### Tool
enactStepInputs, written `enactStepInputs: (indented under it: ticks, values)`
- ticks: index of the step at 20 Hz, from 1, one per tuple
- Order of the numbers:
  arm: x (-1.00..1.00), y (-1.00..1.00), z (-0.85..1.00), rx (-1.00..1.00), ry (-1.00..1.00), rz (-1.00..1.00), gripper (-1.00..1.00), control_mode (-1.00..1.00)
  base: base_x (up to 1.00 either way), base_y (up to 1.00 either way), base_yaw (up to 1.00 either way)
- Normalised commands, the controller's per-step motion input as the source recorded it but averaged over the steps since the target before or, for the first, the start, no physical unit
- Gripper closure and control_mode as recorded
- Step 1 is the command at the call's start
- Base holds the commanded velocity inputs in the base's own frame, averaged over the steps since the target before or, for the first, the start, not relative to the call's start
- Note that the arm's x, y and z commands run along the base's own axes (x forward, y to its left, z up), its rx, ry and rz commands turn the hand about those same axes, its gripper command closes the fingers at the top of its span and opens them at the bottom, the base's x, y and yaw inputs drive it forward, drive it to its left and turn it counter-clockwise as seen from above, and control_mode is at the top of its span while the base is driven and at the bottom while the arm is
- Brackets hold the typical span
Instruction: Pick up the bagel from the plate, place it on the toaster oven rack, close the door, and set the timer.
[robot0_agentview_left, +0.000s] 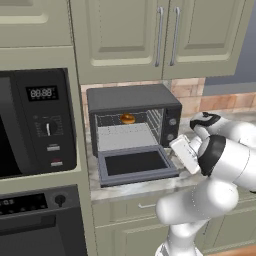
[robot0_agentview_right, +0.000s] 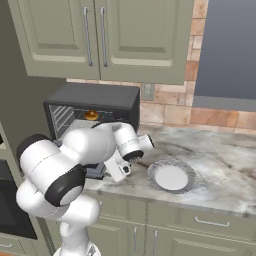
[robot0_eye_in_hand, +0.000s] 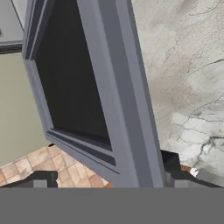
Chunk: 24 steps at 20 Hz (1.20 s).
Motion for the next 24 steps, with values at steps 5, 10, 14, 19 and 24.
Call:
enactStepInputs:
  ticks: [5,10,14,19,24]
  values:
    - [0.17,0.00,-0.20,-0.05,-0.16,0.07,-1.00,-1.00,0.00,0.00,0.00]
    - [0.03,0.03,-0.06,-0.09,-0.26,0.11,-1.00,-1.00,0.00,0.00,0.00]
    - [-0.04,0.33,-0.16,-0.02,-0.05,0.10,-1.00,-1.00,0.00,0.00,0.00]
    - [-0.20,0.55,-0.08,0.04,0.04,0.10,-1.00,-1.00,0.00,0.00,0.00]
    - [-0.02,0.49,0.23,0.15,0.04,0.09,-1.00,-1.00,0.00,0.00,0.00]
